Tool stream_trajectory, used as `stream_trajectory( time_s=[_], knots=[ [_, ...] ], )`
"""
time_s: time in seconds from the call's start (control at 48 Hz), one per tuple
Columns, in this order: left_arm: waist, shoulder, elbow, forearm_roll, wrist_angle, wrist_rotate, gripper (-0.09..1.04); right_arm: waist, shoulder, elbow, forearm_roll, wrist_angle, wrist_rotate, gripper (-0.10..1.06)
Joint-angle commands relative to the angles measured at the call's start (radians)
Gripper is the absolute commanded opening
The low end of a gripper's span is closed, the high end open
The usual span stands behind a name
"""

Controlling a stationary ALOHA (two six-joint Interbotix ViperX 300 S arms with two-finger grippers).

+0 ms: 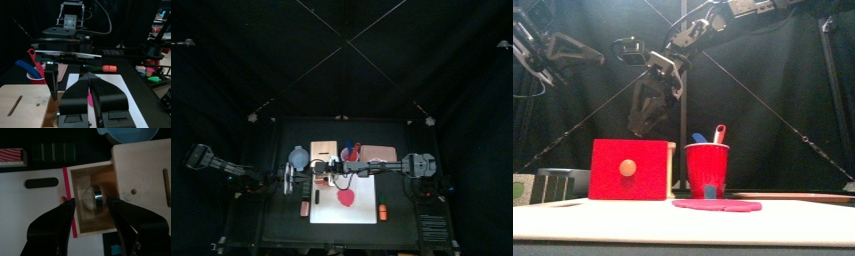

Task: Get the cutter from the drawer then cut the dough then place the extra dough in the bowl
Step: Place the cutter on the board

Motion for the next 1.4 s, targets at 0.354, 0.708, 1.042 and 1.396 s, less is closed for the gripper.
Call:
stream_trajectory(
  time_s=[0.354,0.708,1.042,1.396],
  knots=[
    [-0.003,0.000,-0.002,0.002,-0.003,-0.003,0.37,-0.015,0.017,-0.041,-0.014,0.005,0.000,0.76],
    [-0.008,-0.002,-0.002,0.000,-0.003,-0.005,0.37,-0.032,0.043,-0.046,-0.014,0.015,-0.003,0.70],
    [-0.008,0.000,-0.002,-0.011,-0.002,-0.005,0.37,-0.041,0.063,-0.055,-0.029,0.025,-0.008,0.70],
    [-0.008,0.000,0.000,-0.031,0.014,-0.005,0.37,-0.041,0.083,-0.067,-0.032,0.037,-0.006,0.67]
  ],
)
